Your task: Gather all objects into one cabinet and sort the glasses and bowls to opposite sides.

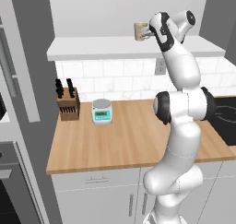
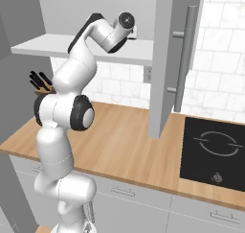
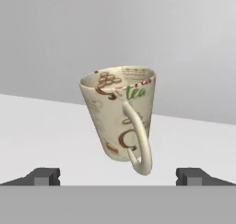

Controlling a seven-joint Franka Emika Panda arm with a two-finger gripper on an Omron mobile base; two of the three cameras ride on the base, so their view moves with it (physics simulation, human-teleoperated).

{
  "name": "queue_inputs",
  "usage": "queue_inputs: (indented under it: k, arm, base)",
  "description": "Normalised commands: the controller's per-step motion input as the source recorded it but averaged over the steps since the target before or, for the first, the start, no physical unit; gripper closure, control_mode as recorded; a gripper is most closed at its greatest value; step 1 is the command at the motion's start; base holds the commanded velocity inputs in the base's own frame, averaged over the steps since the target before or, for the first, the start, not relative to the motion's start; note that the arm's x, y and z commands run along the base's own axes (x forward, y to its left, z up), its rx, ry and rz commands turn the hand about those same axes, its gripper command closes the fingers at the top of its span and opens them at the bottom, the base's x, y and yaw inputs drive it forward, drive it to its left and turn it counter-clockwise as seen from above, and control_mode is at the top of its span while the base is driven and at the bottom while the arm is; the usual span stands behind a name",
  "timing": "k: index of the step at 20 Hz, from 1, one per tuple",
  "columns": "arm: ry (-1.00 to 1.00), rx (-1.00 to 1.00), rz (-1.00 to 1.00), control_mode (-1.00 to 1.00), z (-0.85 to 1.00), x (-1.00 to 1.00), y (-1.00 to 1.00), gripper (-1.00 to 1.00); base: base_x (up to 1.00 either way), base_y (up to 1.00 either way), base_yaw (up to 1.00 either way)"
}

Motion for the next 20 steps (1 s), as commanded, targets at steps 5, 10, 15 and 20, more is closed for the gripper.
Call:
queue_inputs:
  k: [5,10,15,20]
  arm:
    - [0.00,0.00,0.05,-1.00,-0.03,0.15,0.00,-1.00]
    - [0.00,0.00,0.02,-1.00,0.00,0.26,0.00,-1.00]
    - [0.00,0.00,0.00,-1.00,0.00,0.19,0.03,1.00]
    - [0.00,0.00,0.00,-1.00,-0.02,0.02,0.02,1.00]
  base:
    - [0.00,0.00,0.00]
    - [0.00,0.00,0.00]
    - [0.00,0.00,0.00]
    - [0.00,0.00,0.00]
